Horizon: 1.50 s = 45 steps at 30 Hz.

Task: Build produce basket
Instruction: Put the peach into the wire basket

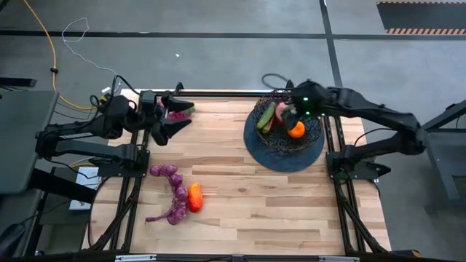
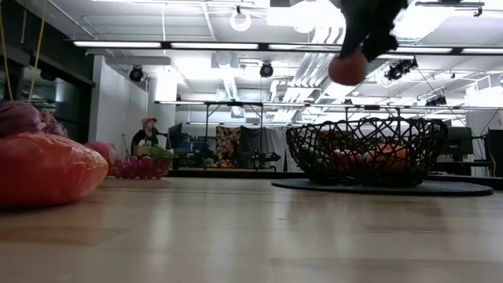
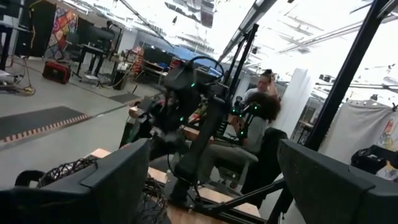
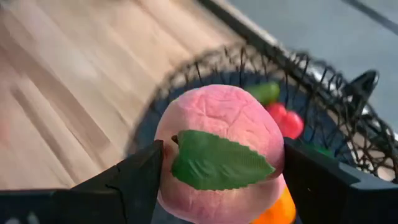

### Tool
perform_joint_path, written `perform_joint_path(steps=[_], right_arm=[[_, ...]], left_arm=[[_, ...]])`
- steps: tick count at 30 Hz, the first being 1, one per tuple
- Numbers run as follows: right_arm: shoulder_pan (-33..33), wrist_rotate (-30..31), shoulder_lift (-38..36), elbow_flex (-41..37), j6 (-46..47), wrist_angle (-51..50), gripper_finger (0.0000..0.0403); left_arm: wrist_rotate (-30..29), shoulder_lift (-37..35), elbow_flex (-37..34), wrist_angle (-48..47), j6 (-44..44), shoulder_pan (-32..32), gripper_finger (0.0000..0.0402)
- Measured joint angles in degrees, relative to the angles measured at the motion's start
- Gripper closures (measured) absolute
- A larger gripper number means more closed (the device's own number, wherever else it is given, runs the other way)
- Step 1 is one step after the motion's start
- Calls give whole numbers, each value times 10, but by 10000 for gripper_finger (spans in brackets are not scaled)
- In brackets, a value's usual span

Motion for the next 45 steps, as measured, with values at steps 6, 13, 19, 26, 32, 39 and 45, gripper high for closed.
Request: perform_joint_path(steps=[6, 13, 19, 26, 32, 39, 45], right_arm=[[-14, -21, 71, -43, -50, 3, 126], [-24, -30, 152, -72, -100, 26, 126], [-24, -3, 206, -72, -120, 40, 125], [-24, 6, 233, -73, -120, 31, 106], [-24, 7, 236, -73, -102, 40, 99], [-24, 6, 236, -73, -89, 43, 97], [-25, -30, 236, -73, -70, 36, 46]], left_arm=[[0, 1, 0, -1, 0, 0, 62], [0, 1, 0, -1, 0, 0, 62], [-1, 1, 0, -1, 11, 0, 62], [-2, 1, 0, -1, 11, 0, 62], [-2, 1, 0, -1, 11, 0, 62], [-2, 1, 0, -1, 11, 0, 62], [-2, 1, 0, -1, 11, 0, 62]])
